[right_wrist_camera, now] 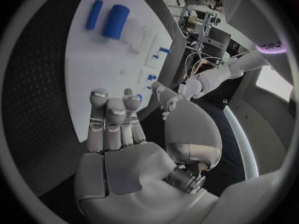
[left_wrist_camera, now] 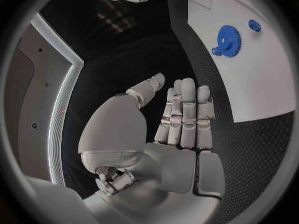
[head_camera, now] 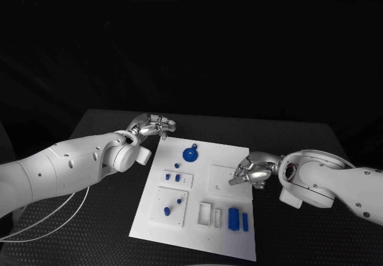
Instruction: Assemble the parts on the task board
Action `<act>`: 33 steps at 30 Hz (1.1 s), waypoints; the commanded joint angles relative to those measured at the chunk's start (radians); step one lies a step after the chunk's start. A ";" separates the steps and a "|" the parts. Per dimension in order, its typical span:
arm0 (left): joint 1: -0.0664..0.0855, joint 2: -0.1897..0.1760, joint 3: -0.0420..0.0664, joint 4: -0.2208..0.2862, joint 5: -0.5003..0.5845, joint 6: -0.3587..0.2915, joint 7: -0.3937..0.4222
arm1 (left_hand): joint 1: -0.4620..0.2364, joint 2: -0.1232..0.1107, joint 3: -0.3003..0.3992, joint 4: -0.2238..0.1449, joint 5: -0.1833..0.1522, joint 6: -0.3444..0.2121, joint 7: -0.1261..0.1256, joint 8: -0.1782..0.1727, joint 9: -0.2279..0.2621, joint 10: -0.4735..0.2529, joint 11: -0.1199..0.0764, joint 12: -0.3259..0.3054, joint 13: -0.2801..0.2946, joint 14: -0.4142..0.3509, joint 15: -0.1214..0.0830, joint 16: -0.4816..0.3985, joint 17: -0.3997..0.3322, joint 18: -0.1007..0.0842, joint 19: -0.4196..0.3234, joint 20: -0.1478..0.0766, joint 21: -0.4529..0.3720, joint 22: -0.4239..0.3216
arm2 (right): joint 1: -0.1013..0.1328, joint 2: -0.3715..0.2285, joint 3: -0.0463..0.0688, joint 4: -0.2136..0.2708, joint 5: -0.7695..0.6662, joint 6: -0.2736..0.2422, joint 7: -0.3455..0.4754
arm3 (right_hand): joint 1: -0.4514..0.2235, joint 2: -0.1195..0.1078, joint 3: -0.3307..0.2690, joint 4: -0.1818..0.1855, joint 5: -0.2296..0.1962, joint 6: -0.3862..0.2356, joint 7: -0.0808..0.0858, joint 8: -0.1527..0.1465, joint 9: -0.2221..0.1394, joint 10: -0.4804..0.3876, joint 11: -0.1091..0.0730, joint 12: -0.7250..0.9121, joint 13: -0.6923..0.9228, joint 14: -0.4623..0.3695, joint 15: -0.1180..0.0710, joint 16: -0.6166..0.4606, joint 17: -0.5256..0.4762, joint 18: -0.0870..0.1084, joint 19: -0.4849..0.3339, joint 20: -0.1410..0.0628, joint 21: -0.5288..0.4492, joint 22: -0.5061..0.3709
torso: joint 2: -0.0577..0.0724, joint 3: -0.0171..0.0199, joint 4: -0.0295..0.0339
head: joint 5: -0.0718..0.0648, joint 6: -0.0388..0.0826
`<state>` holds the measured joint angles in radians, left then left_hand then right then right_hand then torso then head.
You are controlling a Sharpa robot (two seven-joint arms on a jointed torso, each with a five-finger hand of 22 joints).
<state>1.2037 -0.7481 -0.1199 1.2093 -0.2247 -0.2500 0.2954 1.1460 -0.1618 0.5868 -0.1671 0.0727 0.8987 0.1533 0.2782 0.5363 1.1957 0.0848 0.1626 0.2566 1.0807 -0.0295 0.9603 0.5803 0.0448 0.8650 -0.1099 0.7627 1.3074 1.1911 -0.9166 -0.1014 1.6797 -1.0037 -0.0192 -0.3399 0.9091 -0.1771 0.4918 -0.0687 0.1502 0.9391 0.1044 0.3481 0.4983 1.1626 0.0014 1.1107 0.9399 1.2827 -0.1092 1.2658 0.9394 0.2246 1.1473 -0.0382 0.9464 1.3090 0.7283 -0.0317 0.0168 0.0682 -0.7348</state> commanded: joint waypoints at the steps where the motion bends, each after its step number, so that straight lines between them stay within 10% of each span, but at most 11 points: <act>1: 0.001 -0.005 0.000 0.019 0.004 0.012 0.009 | -0.008 0.001 -0.003 0.004 -0.006 0.002 0.004 0.007 -0.001 -0.004 0.002 0.006 0.002 0.000 0.008 -0.004 0.002 0.014 0.009 -0.009 -0.006 0.018 | -0.001 -0.022 -0.020 0.017 0.117 0.149 -0.146 | -0.029 0.023 -0.022 0.002 0.011 0.017 -0.001 0.003 0.011 -0.083 -0.010 0.037 0.035 0.000 -0.007 0.011 0.016 0.037 0.003 -0.015 0.011 0.021 | -0.008 0.0025 -0.0041 | -0.012 -0.015; 9: 0.000 -0.016 -0.002 0.057 0.004 0.012 0.010 | -0.010 0.000 -0.004 0.005 -0.006 0.002 0.004 0.007 -0.002 -0.004 0.002 0.007 0.002 0.000 0.008 -0.005 0.002 0.014 0.008 -0.009 -0.006 0.019 | -0.001 -0.047 -0.070 0.053 0.129 0.183 -0.200 | -0.086 0.099 -0.100 -0.064 0.108 0.040 -0.011 0.010 0.043 -0.047 -0.020 0.133 0.150 -0.001 -0.015 0.028 0.057 0.037 0.000 -0.031 0.039 0.019 | -0.020 0.0035 -0.0152 | -0.019 -0.024; 18: 0.000 -0.011 -0.019 0.072 0.010 0.015 0.007 | -0.013 -0.001 -0.005 0.007 -0.006 0.002 0.004 0.008 -0.002 -0.004 0.002 0.007 0.002 0.000 0.008 -0.005 0.002 0.013 0.008 -0.009 -0.006 0.019 | -0.002 -0.033 -0.116 0.059 0.109 0.102 -0.210 | -0.121 0.108 -0.113 -0.078 0.112 0.048 -0.015 0.008 0.055 -0.030 -0.023 0.148 0.181 0.001 -0.019 0.026 0.065 0.037 -0.003 -0.032 0.044 0.017 | -0.039 0.0031 -0.0245 | -0.030 -0.038; 33: 0.000 0.001 -0.029 0.079 0.020 0.022 0.003 | -0.017 0.000 -0.007 0.011 -0.007 0.000 0.004 0.008 -0.003 -0.006 0.003 0.007 0.002 -0.001 0.009 -0.006 0.002 0.013 0.007 -0.009 -0.006 0.020 | -0.038 0.039 -0.131 0.028 0.055 0.012 -0.216 | -0.187 0.105 -0.151 -0.113 0.148 0.030 -0.009 -0.020 0.057 -0.014 -0.018 0.154 0.211 0.003 -0.015 0.019 0.078 0.037 -0.007 -0.038 0.048 0.014 | -0.054 -0.0042 -0.0180 | -0.056 -0.055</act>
<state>1.2033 -0.7490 -0.1493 1.2842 -0.2139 -0.2450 0.2934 1.1379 -0.1621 0.5812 -0.1614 0.0727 0.8979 0.1524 0.2818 0.5344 1.1916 0.0859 0.1663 0.2573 1.0807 -0.0295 0.9603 0.5809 0.0448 0.8671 -0.1120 0.7627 1.3079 1.1571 -0.8822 -0.2323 1.7099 -0.9220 0.0277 -0.5503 0.7305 -0.0750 0.3426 -0.1809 0.2944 0.9639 0.0802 0.3307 0.5551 1.1671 -0.0065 1.2702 1.1514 1.2827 -0.1230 1.2916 1.0165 0.1997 1.1411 -0.0719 0.9912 1.3086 0.6763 -0.0339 -0.0019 0.0141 -0.7878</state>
